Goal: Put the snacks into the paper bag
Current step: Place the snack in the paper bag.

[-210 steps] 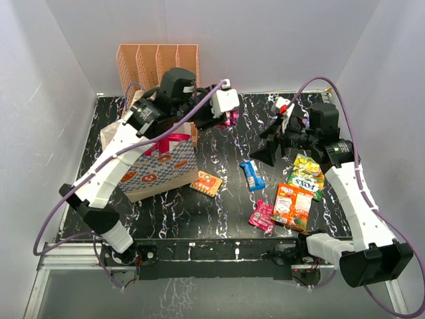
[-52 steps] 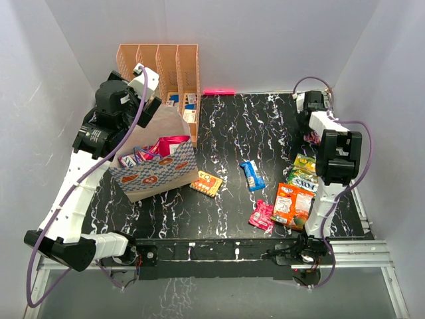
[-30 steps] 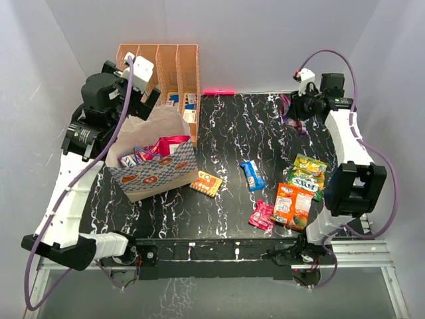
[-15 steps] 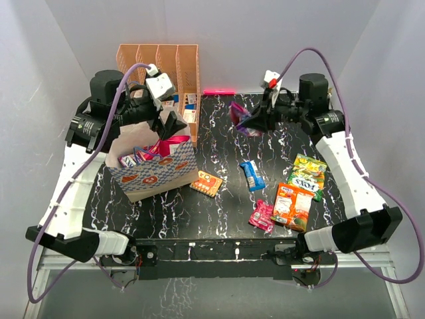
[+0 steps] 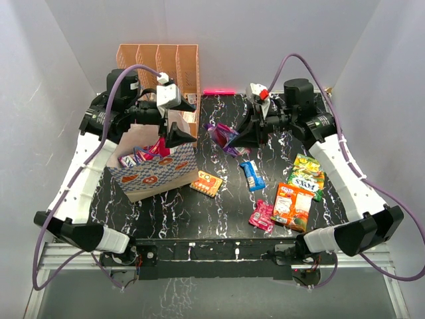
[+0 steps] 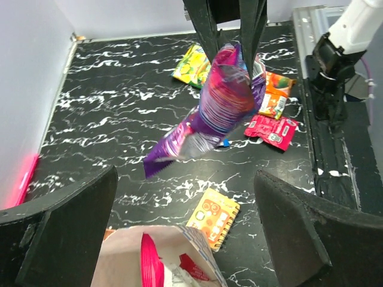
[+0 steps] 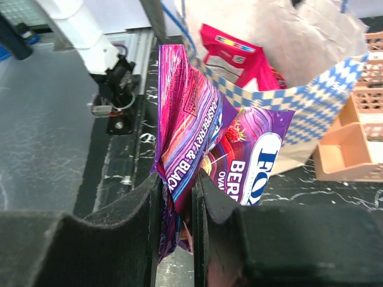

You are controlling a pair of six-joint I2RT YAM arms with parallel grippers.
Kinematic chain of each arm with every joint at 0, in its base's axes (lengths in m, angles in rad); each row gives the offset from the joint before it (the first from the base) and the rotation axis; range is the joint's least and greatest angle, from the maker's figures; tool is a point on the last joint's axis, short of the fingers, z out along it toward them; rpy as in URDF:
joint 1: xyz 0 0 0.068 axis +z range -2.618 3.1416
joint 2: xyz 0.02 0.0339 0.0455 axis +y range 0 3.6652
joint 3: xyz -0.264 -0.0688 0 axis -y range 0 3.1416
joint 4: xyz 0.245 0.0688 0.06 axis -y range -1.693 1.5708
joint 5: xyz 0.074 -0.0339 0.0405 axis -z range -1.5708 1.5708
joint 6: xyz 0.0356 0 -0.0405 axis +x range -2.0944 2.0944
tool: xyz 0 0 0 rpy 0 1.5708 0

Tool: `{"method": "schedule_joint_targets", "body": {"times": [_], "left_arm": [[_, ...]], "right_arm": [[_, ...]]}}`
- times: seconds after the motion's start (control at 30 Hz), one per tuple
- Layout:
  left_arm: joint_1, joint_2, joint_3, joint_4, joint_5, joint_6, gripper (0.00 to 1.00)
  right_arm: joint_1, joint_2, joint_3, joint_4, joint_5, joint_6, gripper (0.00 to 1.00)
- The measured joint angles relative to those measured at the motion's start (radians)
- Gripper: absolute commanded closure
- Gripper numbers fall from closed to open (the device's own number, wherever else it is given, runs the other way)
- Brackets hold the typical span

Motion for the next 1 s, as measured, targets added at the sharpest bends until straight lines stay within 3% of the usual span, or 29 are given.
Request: {"method": "schedule_joint_targets", "body": {"times": [0.2,0.47,0.53,0.73,1.0], "left_arm": [[-0.033,0.058,-0.003,-0.025,0.070,0.062,0.07],[-0.119,0.107,-0.031,-0.066,0.086,0.134,0.22],[-0.134,0.111,-0.044,-0.069,0.086,0.145,0.27],[-0.149,0.112,-0.088,-0.065,0.102,0.157,0.56],[-0.147,0.112,-0.114,-0.061,0.115,0.151,0.82]], "right_arm": [[0.031,0.000,0.003,-0.012,-0.080,0.010,0.91],[0.043,0.004,0.008,0.014,-0.170,0.077,0.91],[0.046,0.010,0.008,0.026,-0.183,0.089,0.91],[0.049,0.026,0.008,0.053,-0.192,0.113,0.91],[0.049,0.026,-0.005,0.084,-0.142,0.133,0.87]]}}
